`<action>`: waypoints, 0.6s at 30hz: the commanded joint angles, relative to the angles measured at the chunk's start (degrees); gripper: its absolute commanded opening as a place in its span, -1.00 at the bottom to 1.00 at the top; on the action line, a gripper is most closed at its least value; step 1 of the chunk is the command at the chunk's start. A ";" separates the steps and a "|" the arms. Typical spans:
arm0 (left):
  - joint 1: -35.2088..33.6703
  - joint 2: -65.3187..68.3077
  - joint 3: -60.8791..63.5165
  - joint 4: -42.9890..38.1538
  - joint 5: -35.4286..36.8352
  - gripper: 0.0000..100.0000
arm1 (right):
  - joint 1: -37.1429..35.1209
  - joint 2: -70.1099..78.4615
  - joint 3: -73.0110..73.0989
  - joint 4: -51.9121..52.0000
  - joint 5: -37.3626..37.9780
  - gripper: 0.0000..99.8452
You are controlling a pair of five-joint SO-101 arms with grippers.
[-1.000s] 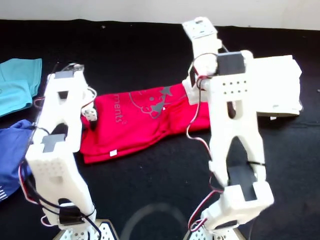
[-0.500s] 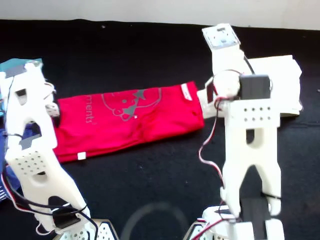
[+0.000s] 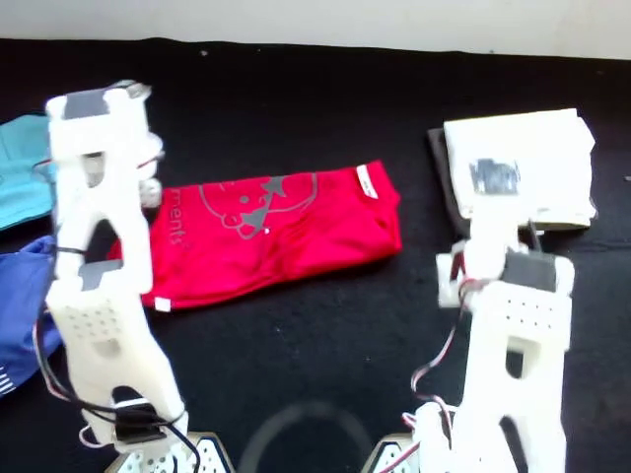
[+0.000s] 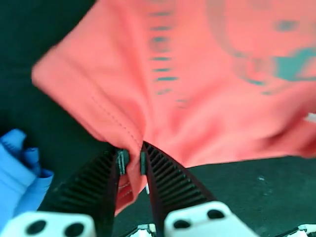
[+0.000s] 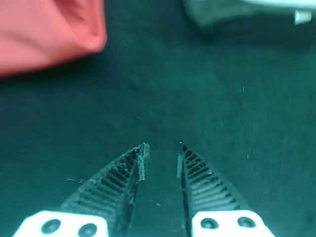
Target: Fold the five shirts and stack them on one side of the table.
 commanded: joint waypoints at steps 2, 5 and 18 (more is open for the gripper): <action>12.35 -8.57 -2.33 0.62 0.79 -0.98 | 9.36 -8.92 16.13 -9.10 2.81 -0.80; 20.62 -9.89 -2.51 0.53 0.79 -0.98 | 14.11 -13.93 24.22 -13.49 2.81 -0.80; 40.84 -9.80 -2.42 -16.18 0.79 -0.98 | 20.18 -30.55 52.09 -27.74 2.73 -0.80</action>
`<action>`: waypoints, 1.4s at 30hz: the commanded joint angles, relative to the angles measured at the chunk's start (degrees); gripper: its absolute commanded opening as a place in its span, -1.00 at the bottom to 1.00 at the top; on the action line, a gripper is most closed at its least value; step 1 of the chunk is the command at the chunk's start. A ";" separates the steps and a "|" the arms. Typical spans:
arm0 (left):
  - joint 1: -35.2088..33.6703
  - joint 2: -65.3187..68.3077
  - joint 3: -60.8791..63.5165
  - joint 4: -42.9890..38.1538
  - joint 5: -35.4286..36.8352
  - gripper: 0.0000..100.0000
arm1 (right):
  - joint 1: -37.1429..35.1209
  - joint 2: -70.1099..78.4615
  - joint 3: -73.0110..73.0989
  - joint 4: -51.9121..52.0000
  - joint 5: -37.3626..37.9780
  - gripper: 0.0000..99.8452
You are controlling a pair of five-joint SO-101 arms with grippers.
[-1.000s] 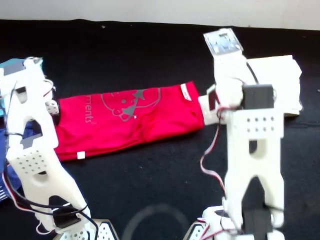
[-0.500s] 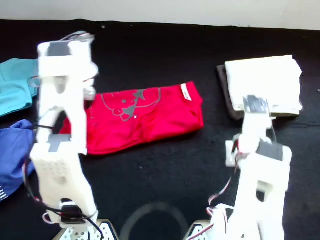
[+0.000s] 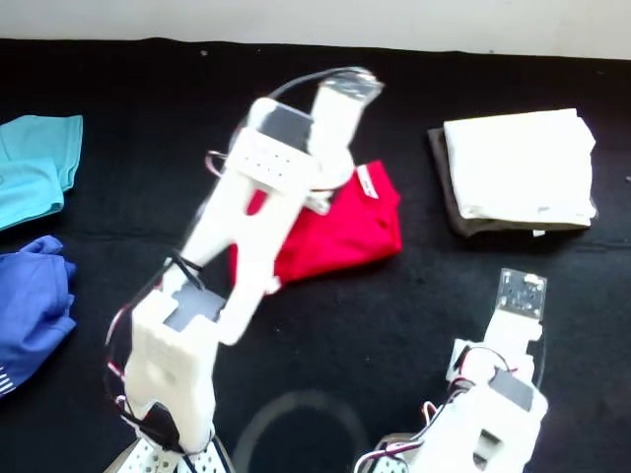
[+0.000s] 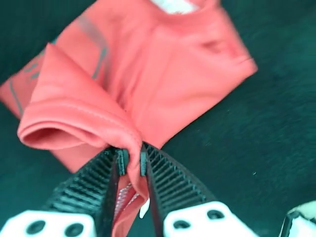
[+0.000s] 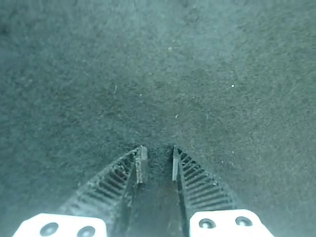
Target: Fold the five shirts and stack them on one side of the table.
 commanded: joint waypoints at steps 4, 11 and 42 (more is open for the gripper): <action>6.55 -3.21 -2.24 -10.46 0.26 -0.98 | 0.66 -7.52 4.88 -1.36 0.35 -0.80; 9.01 0.48 -2.24 -20.22 0.26 -0.98 | 0.66 -13.23 6.81 0.48 0.26 -0.80; -0.66 19.65 -15.96 -3.43 6.68 -0.98 | 0.31 -16.75 7.34 2.24 0.26 -0.80</action>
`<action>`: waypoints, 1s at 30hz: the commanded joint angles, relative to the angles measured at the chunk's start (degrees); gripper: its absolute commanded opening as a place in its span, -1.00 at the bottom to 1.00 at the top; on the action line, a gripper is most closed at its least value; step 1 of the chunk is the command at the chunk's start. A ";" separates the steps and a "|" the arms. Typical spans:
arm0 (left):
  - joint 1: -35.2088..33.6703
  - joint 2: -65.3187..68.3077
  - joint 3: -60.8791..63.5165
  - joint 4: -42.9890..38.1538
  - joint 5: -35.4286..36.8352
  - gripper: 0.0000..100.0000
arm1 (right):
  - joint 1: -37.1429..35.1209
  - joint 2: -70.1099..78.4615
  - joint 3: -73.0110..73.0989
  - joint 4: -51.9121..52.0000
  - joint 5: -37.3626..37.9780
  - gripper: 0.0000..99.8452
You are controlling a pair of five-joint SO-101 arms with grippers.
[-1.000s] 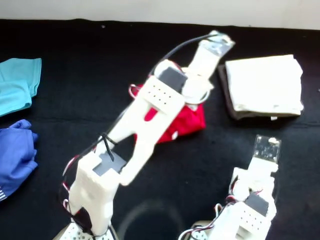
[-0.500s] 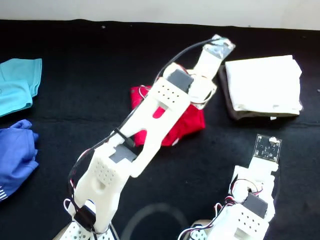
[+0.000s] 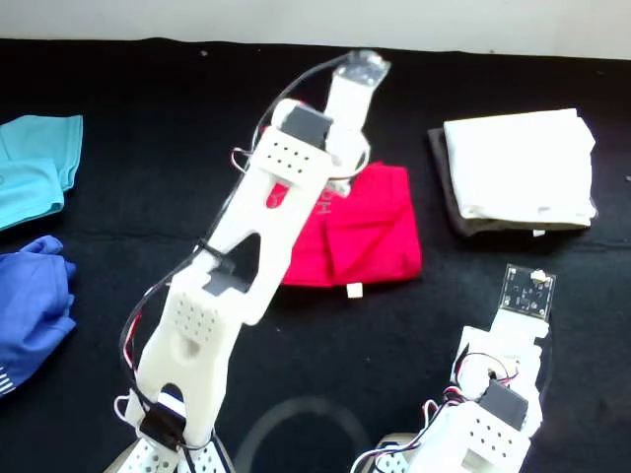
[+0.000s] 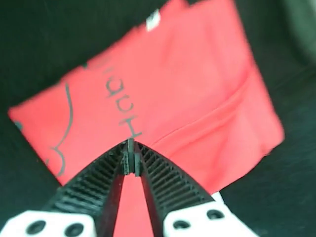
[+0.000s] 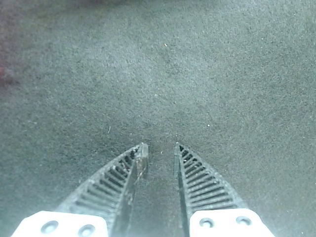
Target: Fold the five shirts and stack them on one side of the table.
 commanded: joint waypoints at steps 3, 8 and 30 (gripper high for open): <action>3.47 4.35 2.07 0.18 0.62 -0.98 | 0.13 -0.66 5.14 0.40 0.26 -0.80; 8.48 7.69 1.71 1.85 0.70 -0.98 | 0.31 -0.66 5.14 0.40 0.26 -0.80; 17.10 0.13 -14.90 12.66 3.52 -0.98 | 0.13 -0.66 5.14 0.31 0.26 -0.80</action>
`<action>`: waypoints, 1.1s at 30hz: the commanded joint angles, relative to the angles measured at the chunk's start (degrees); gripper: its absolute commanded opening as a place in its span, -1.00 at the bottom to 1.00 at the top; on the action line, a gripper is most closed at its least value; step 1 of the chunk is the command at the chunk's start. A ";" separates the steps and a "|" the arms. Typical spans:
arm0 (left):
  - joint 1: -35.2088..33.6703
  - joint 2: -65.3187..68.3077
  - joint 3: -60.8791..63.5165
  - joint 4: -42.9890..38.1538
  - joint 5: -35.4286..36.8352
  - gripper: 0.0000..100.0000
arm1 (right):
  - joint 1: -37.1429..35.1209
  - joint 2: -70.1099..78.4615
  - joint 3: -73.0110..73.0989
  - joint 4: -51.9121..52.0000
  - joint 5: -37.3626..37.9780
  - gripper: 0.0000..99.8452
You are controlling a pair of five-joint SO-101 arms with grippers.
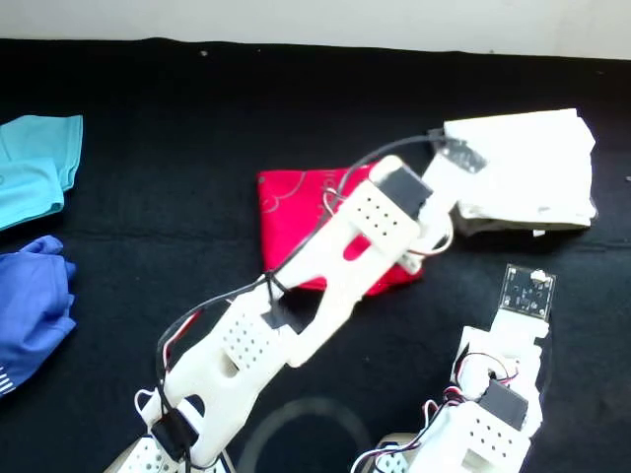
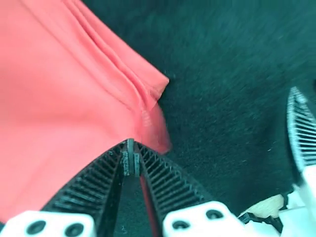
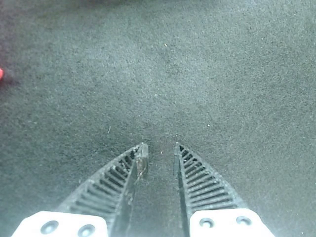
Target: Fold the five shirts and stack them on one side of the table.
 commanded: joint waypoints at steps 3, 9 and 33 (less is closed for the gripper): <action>-4.79 -1.45 -3.30 0.26 0.44 -0.98 | 0.13 -0.66 5.14 0.31 0.26 -0.80; -8.75 7.52 -3.65 -1.05 0.09 -0.98 | 0.13 -0.66 5.14 0.31 0.26 -0.80; -33.80 11.74 -4.62 -13.54 0.18 -0.98 | -14.90 9.71 -25.98 12.09 -5.89 -0.80</action>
